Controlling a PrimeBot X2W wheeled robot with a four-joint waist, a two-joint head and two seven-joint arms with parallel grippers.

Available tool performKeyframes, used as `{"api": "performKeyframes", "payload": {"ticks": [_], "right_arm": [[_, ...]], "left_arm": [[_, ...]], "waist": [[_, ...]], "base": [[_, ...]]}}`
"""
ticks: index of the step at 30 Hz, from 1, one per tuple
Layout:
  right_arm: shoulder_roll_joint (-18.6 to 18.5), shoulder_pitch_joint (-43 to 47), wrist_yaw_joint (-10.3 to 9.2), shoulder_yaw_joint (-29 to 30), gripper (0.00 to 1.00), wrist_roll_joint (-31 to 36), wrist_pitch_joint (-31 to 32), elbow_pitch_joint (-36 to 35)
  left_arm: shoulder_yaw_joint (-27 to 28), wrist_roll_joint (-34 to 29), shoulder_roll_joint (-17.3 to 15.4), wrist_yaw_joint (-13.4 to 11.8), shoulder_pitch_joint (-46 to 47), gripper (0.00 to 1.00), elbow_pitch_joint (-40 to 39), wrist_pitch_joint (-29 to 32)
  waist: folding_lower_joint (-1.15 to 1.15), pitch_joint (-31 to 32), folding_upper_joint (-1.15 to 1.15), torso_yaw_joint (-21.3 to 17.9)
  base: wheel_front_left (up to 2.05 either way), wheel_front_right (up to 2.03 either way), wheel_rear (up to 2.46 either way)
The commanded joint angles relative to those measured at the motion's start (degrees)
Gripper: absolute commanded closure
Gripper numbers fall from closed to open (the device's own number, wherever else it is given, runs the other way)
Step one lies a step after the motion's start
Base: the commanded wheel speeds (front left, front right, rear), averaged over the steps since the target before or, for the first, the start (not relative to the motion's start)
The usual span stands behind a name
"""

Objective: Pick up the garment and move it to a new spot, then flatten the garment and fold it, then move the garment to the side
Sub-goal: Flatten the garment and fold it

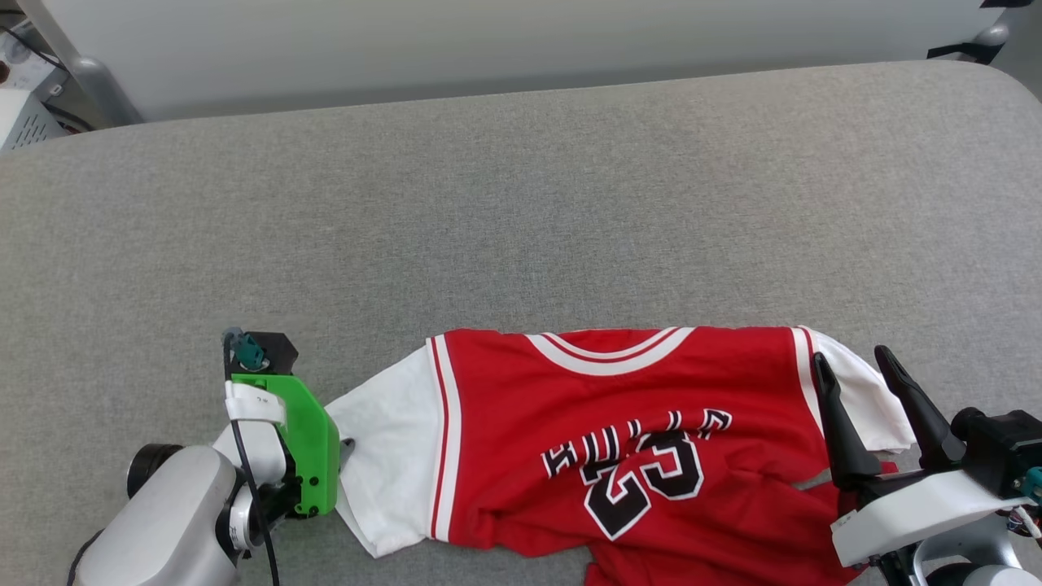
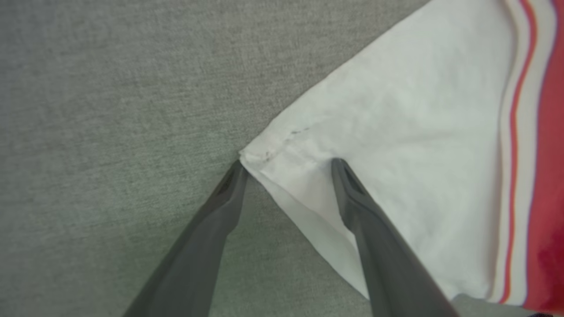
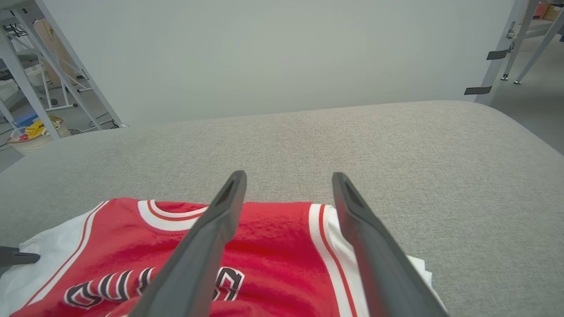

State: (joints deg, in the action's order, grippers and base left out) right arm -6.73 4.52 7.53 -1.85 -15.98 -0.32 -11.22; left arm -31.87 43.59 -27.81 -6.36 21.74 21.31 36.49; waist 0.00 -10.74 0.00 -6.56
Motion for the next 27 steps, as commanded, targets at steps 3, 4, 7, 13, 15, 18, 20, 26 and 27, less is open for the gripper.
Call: {"api": "performKeyframes", "payload": {"ticks": [3,4,7,13,15,18,20,26,27], "right_arm": [[-0.31,-1.02,-0.04,-0.02,0.0,-0.63,-0.05,0.53],[-0.34,-1.06,-0.04,-0.04,0.0,-0.9,0.09,0.69],[-0.14,-1.0,-0.04,0.04,0.0,-2.42,0.66,1.49],[-0.85,-1.21,-0.04,2.69,0.0,-5.29,2.37,5.38],[-1.6,-1.6,-0.04,4.3,0.0,-6.83,3.64,7.66],[-2.31,-1.89,-0.04,7.52,0.0,-8.59,6.84,11.38],[-3.19,-2.32,-0.04,9.25,0.0,-9.62,9.51,13.67],[-8.94,-5.66,-0.04,10.86,0.0,-10.8,19.73,18.58],[-10.04,-6.41,-0.04,10.36,0.0,-10.91,21.37,19.08]], "left_arm": [[-2.91,0.57,1.51,1.03,-2.22,1.0,0.97,1.34],[-3.12,0.29,1.57,1.11,-2.24,1.0,0.81,0.95],[-3.13,-0.54,1.53,1.12,-2.64,1.0,0.32,-1.48],[-1.44,-2.26,1.14,-0.69,-3.72,1.0,-2.55,-8.47],[-0.82,-2.25,1.28,-1.21,-4.52,1.0,-4.16,-10.42],[-0.19,-1.95,1.41,-1.61,-5.92,1.0,-7.16,-12.44],[-0.09,-2.27,1.2,-1.98,-6.55,1.0,-8.99,-13.34],[-0.24,-3.36,1.21,-3.14,-7.38,1.0,-14.35,-15.06],[-0.29,-3.5,1.19,-3.3,-7.42,1.0,-14.96,-15.16]], "waist": [[0.0,-0.92,0.0,-0.55],[0.0,-0.97,0.0,-0.49],[0.0,-0.36,0.0,-0.36],[0.0,1.26,0.0,0.99],[0.0,1.68,0.0,1.54],[0.0,2.28,0.0,2.72],[0.0,2.31,0.0,3.46],[0.0,1.68,0.0,5.54],[0.0,1.48,0.0,5.76]], "base": [[0.0,0.0,0.0],[0.0,0.0,0.0],[0.0,0.0,0.0],[0.0,0.0,0.0],[0.0,0.0,0.0],[0.0,0.0,0.0],[0.0,0.0,0.0],[0.0,0.0,0.0],[0.0,0.0,0.0]]}}
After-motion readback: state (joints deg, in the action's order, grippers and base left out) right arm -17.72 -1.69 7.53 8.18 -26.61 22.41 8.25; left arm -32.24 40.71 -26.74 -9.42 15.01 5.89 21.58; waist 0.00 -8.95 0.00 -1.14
